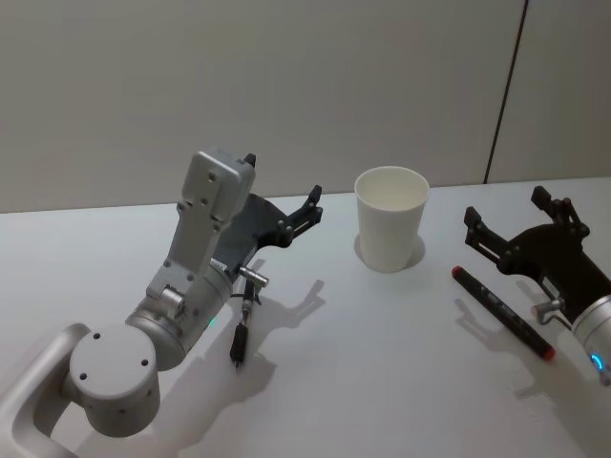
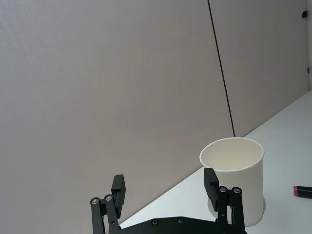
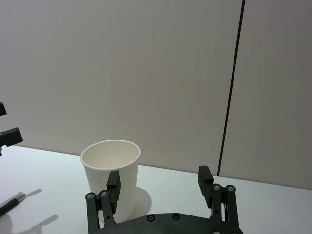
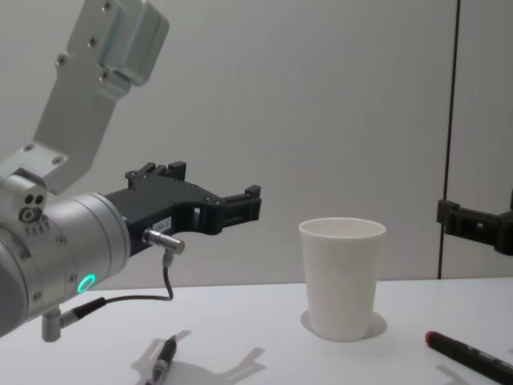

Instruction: Place the pen into the pen holder.

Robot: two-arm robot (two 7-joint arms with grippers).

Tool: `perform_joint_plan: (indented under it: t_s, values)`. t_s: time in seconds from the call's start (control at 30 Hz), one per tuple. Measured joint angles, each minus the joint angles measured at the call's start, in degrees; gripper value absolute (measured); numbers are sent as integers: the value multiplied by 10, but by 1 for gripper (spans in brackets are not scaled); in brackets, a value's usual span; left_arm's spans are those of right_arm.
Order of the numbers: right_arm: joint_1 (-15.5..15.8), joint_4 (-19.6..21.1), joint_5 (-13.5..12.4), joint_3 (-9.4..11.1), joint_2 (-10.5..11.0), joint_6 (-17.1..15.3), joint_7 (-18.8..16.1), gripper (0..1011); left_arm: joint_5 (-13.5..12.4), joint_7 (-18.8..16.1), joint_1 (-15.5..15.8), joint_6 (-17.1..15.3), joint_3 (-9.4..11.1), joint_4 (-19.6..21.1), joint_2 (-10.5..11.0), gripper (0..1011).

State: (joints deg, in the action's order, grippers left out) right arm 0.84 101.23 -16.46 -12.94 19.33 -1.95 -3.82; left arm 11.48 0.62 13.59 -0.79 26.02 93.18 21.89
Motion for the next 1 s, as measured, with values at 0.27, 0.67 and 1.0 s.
perform_joint_plan:
  t_s: [0.27,0.67,1.0]
  values:
    - [0,0,0,0,0,0,0,1001,0,0,0,0,0,0,0,1001]
    - [0,0,0,0,0,0,0,1001,0,0,0,0,0,0,0,1001]
    - [0,0,0,0,0,0,0,1001,0,0,0,0,0,0,0,1001]
